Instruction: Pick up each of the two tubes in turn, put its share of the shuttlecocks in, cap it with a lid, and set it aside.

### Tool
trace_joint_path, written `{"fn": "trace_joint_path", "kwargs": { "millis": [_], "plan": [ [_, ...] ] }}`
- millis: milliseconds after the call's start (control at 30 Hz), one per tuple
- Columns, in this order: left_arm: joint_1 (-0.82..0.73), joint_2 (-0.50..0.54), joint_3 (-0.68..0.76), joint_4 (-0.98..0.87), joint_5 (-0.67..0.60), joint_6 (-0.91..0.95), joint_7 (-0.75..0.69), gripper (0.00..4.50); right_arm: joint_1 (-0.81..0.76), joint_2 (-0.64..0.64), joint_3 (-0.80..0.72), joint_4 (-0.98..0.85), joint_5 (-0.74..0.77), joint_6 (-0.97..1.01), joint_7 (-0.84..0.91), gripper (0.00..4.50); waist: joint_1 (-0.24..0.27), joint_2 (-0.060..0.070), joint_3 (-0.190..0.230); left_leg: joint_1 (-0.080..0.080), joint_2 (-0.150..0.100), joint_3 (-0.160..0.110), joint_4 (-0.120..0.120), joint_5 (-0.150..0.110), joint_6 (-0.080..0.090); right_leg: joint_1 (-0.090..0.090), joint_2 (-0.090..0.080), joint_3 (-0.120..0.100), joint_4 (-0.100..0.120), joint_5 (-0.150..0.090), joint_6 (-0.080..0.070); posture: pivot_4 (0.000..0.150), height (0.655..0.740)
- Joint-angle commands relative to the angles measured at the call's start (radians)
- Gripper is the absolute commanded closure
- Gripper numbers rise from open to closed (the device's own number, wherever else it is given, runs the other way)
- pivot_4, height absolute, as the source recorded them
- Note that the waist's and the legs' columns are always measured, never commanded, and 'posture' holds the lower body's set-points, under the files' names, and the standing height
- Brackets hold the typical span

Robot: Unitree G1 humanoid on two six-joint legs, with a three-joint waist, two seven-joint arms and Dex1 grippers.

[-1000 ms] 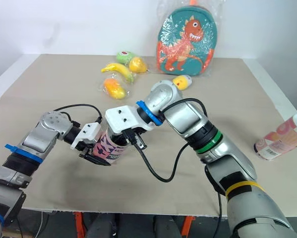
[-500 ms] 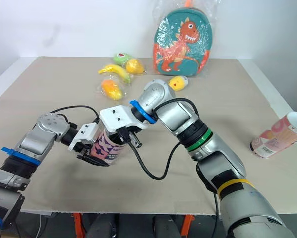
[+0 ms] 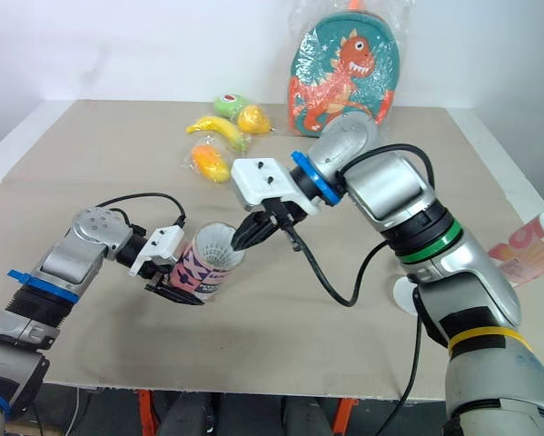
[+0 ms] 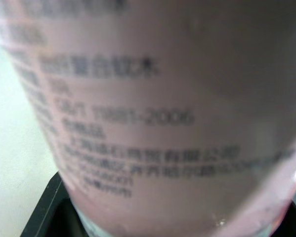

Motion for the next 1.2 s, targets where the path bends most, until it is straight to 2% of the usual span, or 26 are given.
{"fn": "trace_joint_path", "kwargs": {
  "millis": [33,133,300,433,467,500,567,700,900,1200],
  "plan": [
    [0.013,-0.010,-0.002,-0.011,-0.007,-0.006,0.002,1.67,0.027,-0.072,-0.133,-0.065,0.031,0.016,0.014,4.45,0.001,0.000,0.000,0.000,0.000,0.000,0.000,0.000,0.000,0.000,0.000,0.000,0.000,0.000,-0.001,0.150,0.7347],
    [0.021,-0.026,0.020,-0.022,-0.031,-0.031,0.008,1.67,0.115,-0.146,-0.242,-0.155,0.068,0.054,-0.037,4.45,0.006,-0.001,0.000,-0.002,-0.001,-0.001,0.000,0.000,0.000,0.000,-0.001,0.000,0.000,0.001,0.001,0.150,0.7347],
    [0.024,-0.099,0.096,-0.051,-0.121,-0.028,0.053,1.67,0.442,-0.316,-0.485,-0.364,0.146,0.135,-0.123,4.45,0.007,-0.002,0.001,-0.010,-0.002,-0.003,0.001,-0.002,-0.002,-0.006,-0.002,-0.002,-0.001,-0.001,0.000,0.150,0.7347],
    [0.030,-0.145,0.124,-0.079,-0.172,-0.016,0.081,1.67,0.676,-0.413,-0.604,-0.429,0.136,0.133,-0.157,4.45,-0.001,-0.001,0.001,-0.014,-0.002,-0.004,0.001,-0.003,-0.001,-0.011,-0.001,-0.002,0.001,-0.001,0.000,0.150,0.7347],
    [0.034,-0.179,0.127,-0.087,-0.190,-0.015,0.104,1.67,0.763,-0.439,-0.648,-0.410,0.113,0.127,-0.169,3.86,-0.003,-0.001,0.001,-0.014,-0.002,-0.003,0.001,-0.003,-0.001,-0.011,-0.001,-0.002,0.001,0.000,-0.001,0.150,0.7347],
    [0.037,-0.203,0.129,-0.092,-0.201,-0.015,0.120,1.67,0.824,-0.457,-0.679,-0.398,0.101,0.123,-0.178,3.57,-0.001,-0.001,0.001,-0.014,-0.002,-0.003,0.001,-0.003,-0.001,-0.010,0.000,-0.002,0.000,0.000,-0.001,0.150,0.7347],
    [0.049,-0.258,0.128,-0.098,-0.216,-0.004,0.159,1.67,0.915,-0.494,-0.725,-0.356,0.073,0.096,-0.182,2.61,-0.001,-0.001,0.001,-0.012,-0.002,-0.004,0.002,-0.003,-0.001,-0.008,-0.001,-0.002,0.000,-0.001,0.000,0.150,0.7347],
    [0.075,-0.332,0.105,-0.078,-0.201,-0.005,0.211,1.67,0.988,-0.545,-0.761,-0.224,0.022,0.021,-0.177,2.61,-0.007,-0.001,0.001,-0.012,-0.002,-0.001,0.005,-0.002,0.000,-0.007,-0.001,0.001,0.000,0.002,0.005,0.150,0.7347],
    [0.089,-0.412,0.045,0.045,-0.112,-0.095,0.256,1.67,1.003,-0.589,-0.767,-0.056,-0.015,-0.059,-0.161,2.61,-0.010,-0.001,0.001,-0.009,-0.003,0.000,0.006,0.001,0.001,-0.006,-0.001,0.002,-0.001,0.004,0.009,0.150,0.7347],
    [0.041,-0.474,0.023,0.258,-0.027,-0.262,0.273,1.67,0.961,-0.552,-0.695,0.091,-0.054,-0.085,-0.178,2.61,-0.013,-0.001,0.001,-0.008,-0.003,0.001,0.004,0.002,0.001,-0.005,-0.001,0.004,-0.001,0.005,0.010,0.150,0.7347]
  ]
}}
